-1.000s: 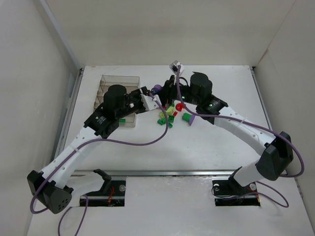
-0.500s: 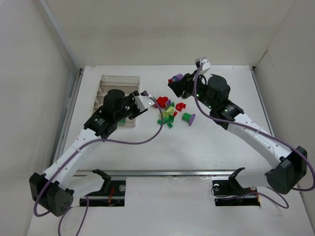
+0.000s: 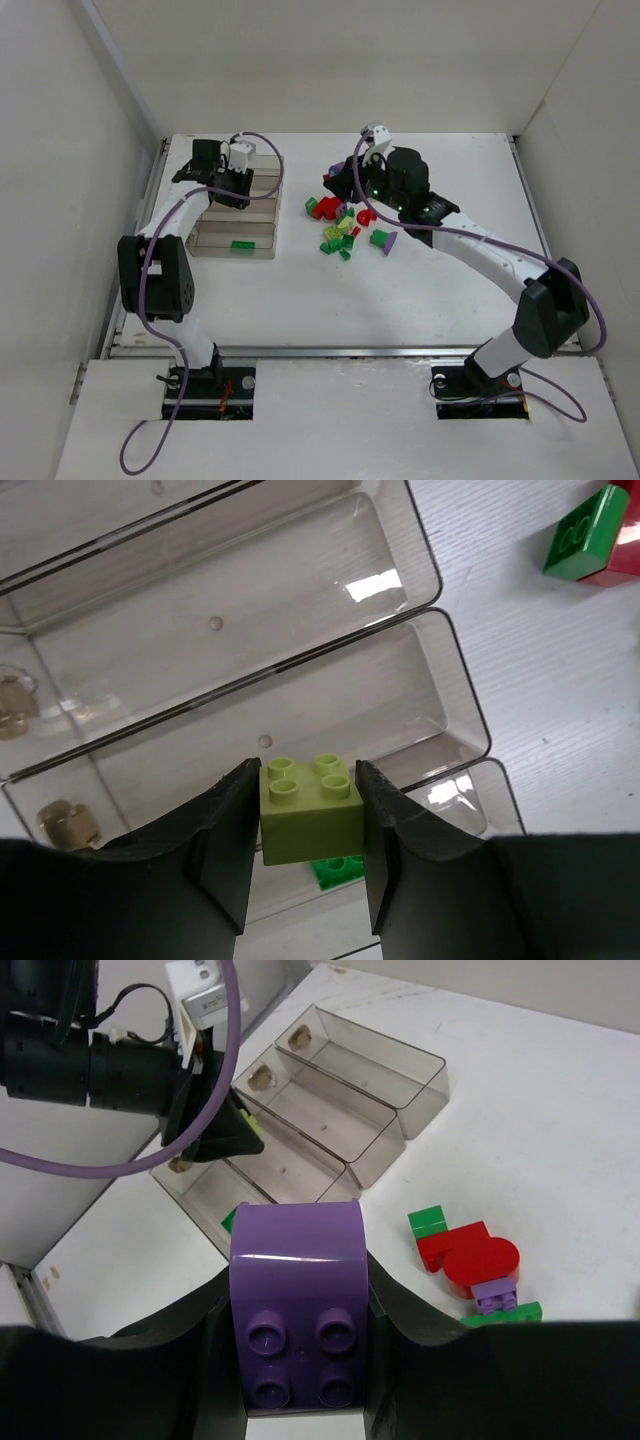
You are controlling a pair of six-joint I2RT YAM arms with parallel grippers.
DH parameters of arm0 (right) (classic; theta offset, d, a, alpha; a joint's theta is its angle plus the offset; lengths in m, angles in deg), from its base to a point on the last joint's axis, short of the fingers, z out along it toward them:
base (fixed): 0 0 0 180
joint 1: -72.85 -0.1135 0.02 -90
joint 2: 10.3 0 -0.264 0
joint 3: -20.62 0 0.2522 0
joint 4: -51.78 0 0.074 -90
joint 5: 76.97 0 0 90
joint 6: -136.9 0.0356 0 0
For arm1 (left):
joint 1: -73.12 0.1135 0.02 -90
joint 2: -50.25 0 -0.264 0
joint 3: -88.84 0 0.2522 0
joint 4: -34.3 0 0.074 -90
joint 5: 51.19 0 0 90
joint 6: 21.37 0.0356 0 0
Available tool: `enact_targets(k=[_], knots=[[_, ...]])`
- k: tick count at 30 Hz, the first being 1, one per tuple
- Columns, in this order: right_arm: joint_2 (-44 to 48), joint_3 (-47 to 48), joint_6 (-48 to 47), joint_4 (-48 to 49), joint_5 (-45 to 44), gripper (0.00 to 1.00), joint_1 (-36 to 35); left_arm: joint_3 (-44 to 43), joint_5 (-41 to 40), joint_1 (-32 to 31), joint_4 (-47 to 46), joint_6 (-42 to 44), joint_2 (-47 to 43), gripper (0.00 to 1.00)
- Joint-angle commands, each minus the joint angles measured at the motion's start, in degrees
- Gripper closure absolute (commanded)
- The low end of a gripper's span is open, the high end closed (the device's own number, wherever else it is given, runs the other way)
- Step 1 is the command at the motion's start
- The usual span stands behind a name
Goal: Sort the legos into containers by color
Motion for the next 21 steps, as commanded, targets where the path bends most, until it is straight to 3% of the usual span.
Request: enact_targets(k=[1, 7, 13, 17, 21], knots=[[-1.94, 5.28, -1.2, 2.95, 3.08, 1.0, -0.26, -3.05, 5.53, -0.64, 0.97, -4.17, -0.09, 1.0], [-5.19, 8.35, -1.72, 2.95, 5.28, 1.0, 0.88, -2.26, 4.3, 0.41, 0.25, -3.64, 4.21, 0.93], [-6.25, 9.41, -1.72, 2.95, 6.42, 1.0, 1.41, -2.26, 3.59, 0.94, -1.23, -3.02, 3.61, 0.33], [-6.25, 9.41, -1.72, 2.95, 8.26, 1.0, 1.41, -5.24, 3.76, 0.94, -2.65, -2.5, 0.8, 0.18], [-4.68, 8.89, -1.72, 2.95, 8.79, 1.0, 1.41, -6.48, 5.52, -0.72, -3.17, 3.45, -3.68, 0.18]])
